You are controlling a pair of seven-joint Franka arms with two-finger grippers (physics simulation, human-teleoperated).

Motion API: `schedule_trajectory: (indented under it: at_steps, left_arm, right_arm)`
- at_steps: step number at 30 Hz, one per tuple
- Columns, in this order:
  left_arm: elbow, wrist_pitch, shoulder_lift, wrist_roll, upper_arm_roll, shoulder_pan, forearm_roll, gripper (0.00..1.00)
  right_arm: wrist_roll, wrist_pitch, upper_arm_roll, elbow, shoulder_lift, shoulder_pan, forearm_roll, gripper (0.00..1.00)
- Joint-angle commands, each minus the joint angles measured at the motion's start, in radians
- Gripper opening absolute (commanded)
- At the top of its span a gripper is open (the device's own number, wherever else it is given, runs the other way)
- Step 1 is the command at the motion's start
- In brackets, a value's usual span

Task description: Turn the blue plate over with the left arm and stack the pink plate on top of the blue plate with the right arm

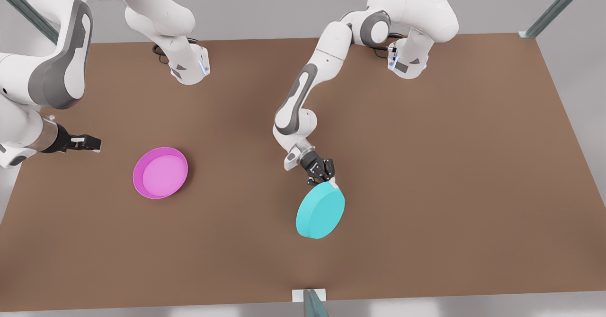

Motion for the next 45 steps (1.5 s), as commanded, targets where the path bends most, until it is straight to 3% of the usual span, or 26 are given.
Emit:
schedule_trajectory:
  at_steps: [1,6,7,8,12,16,18,20,21,22,23,24,25,27,29,32,33,34,35,36,37,38,39,45]
  left_arm:
    - [-0.002,0.0,0.007,-0.524,-0.012,0.0,0.017,0.21]
    - [-0.008,-0.001,0.013,-0.537,-0.023,0.0,0.015,0.21]
    - [-0.006,-0.001,0.013,-0.53,-0.023,0.0,0.014,0.57]
    - [-0.006,-0.001,0.013,-0.529,-0.032,0.0,0.008,0.73]
    - [-0.002,-0.026,0.014,-0.532,-0.058,-0.002,0.001,0.83]
    - [0.07,-0.103,-0.089,-0.523,-0.236,-0.002,-0.169,0.82]
    - [0.089,-0.168,-0.199,-0.379,-0.296,-0.002,-0.316,0.82]
    - [0.116,-0.267,-0.45,-0.066,-0.307,0.003,-0.598,0.89]
    - [0.118,-0.343,-0.594,0.202,-0.282,0.023,-0.782,0.99]
    - [0.119,-0.453,-0.7,0.435,-0.238,0.037,-0.908,1.0]
    - [0.119,-0.592,-0.811,0.84,-0.089,0.044,-1.031,1.0]
    - [0.142,-0.653,-0.839,1.037,0.049,0.052,-1.095,1.0]
    - [0.184,-0.741,-0.875,1.337,0.284,0.127,-1.254,1.0]
    - [0.178,-0.819,-0.869,1.574,0.482,0.176,-1.342,1.0]
    - [0.173,-0.707,-0.856,1.583,0.479,0.256,-1.35,1.0]
    - [0.121,-0.594,-0.831,1.588,0.479,0.365,-1.411,1.0]
    - [0.119,-0.592,-0.832,1.588,0.457,0.435,-1.445,1.0]
    - [0.118,-0.592,-0.952,1.582,-0.023,0.839,-1.39,1.0]
    - [0.115,-0.578,-0.991,1.744,-0.472,1.177,-1.14,1.0]
    - [-0.037,-0.413,-1.062,1.84,-0.592,1.239,-1.049,1.0]
    - [-0.247,-0.241,-1.179,1.611,-0.719,1.275,-1.003,1.0]
    - [-0.26,-0.328,-1.198,1.609,-0.721,1.273,-1.002,1.0]
    - [-0.174,-0.429,-1.153,1.645,-0.721,1.273,-1.009,1.0]
    - [-0.155,-0.511,-1.127,1.616,-0.747,1.264,-1.048,1.0]
  right_arm:
    - [0.0,-0.003,0.0,0.001,0.0,0.0,0.0,1.0]
    - [-0.002,-0.005,0.0,-0.001,0.0,0.0,0.0,1.0]
    - [0.0,-0.005,0.0,-0.001,0.0,0.0,0.0,1.0]
    - [-0.002,-0.005,0.0,-0.001,0.0,0.0,0.0,1.0]
    - [-0.002,-0.005,0.0,-0.001,0.0,0.0,0.0,1.0]
    - [-0.002,-0.006,0.0,-0.001,0.0,0.0,0.0,1.0]
    - [-0.005,-0.003,0.0,0.002,0.002,-0.001,0.002,1.0]
    - [-0.029,-0.006,-0.005,0.028,0.04,-0.02,0.029,1.0]
    - [-0.036,-0.005,-0.005,0.028,0.039,-0.028,0.039,1.0]
    - [-0.035,0.001,-0.005,0.021,0.042,-0.029,0.028,1.0]
    - [-0.036,-0.002,-0.006,-0.007,0.066,-0.057,0.025,1.0]
    - [-0.039,0.008,-0.006,-0.039,0.065,-0.061,0.005,1.0]
    - [-0.048,0.064,-0.005,-0.116,0.053,-0.086,0.012,1.0]
    - [-0.111,0.262,-0.003,-0.274,0.022,-0.133,0.023,1.0]
    - [-0.111,0.504,-0.005,-0.518,-0.035,-0.156,0.085,1.0]
    - [-0.115,0.727,-0.001,-0.696,-0.061,-0.166,0.101,1.0]
    - [-0.12,0.781,-0.001,-0.737,-0.073,-0.175,0.105,1.0]
    - [-0.178,0.827,-0.001,-0.776,-0.078,-0.196,0.181,1.0]
    - [-0.209,0.896,-0.002,-0.828,-0.092,-0.215,0.207,1.0]
    - [-0.249,0.902,-0.001,-0.832,-0.081,-0.259,0.224,1.0]
    - [-0.299,0.902,-0.005,-0.842,-0.076,-0.27,0.287,1.0]
    - [-0.301,0.903,-0.005,-0.857,-0.067,-0.282,0.302,1.0]
    - [-0.301,0.903,-0.005,-0.86,-0.055,-0.282,0.321,1.0]
    - [-0.301,1.063,0.002,-0.92,0.037,-0.262,0.332,1.0]
